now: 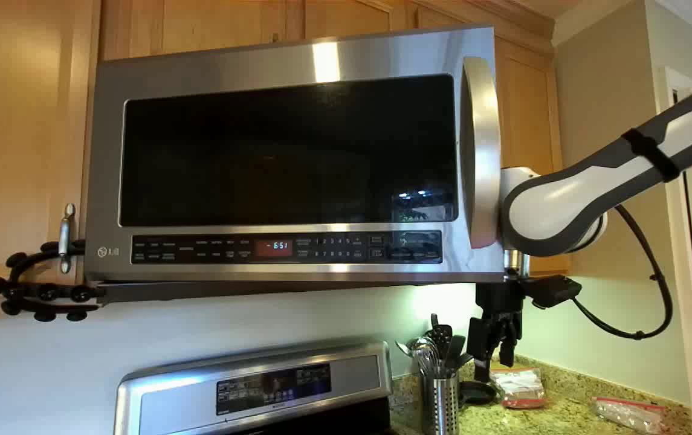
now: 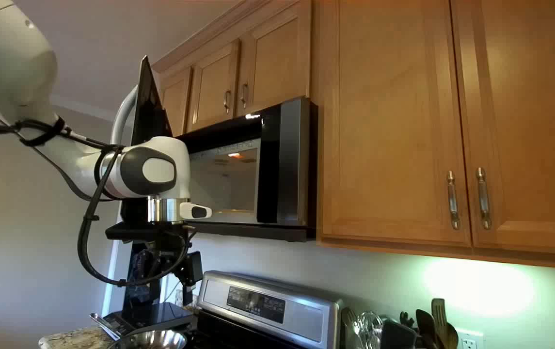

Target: Close the microwave door

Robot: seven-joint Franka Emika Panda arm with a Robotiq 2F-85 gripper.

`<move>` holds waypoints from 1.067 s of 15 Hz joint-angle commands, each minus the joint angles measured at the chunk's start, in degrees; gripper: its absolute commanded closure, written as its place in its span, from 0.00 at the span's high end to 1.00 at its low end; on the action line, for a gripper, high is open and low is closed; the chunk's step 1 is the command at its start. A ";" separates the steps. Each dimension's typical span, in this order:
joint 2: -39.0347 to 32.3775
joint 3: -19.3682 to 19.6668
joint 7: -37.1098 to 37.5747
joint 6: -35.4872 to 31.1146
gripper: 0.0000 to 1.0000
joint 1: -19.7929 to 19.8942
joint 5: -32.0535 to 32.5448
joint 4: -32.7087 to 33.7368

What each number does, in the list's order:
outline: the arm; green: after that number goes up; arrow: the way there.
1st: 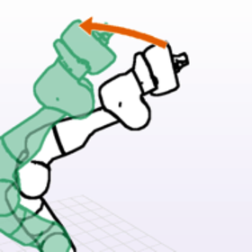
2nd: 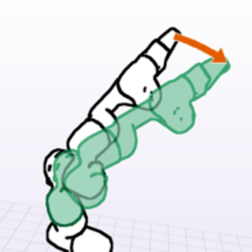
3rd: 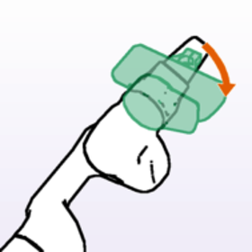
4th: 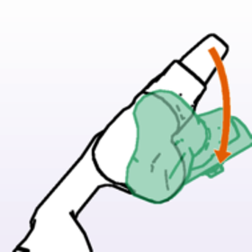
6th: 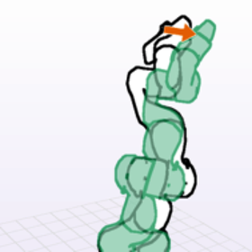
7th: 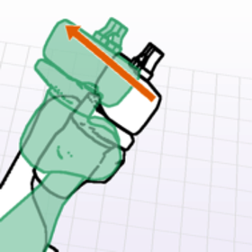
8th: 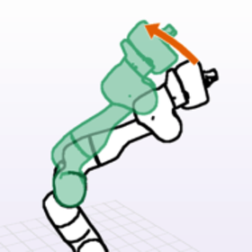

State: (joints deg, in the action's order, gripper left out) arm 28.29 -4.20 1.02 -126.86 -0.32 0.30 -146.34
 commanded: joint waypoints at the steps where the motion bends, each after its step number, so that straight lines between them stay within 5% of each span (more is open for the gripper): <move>1: -0.02 0.58 0.29 0.16 1.00 -0.63 0.37 0.10; 16: 1.22 0.22 0.88 1.19 1.00 -0.47 0.85 -0.10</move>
State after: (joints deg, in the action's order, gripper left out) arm 28.29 -4.20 1.02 -126.85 -0.33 0.34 -146.34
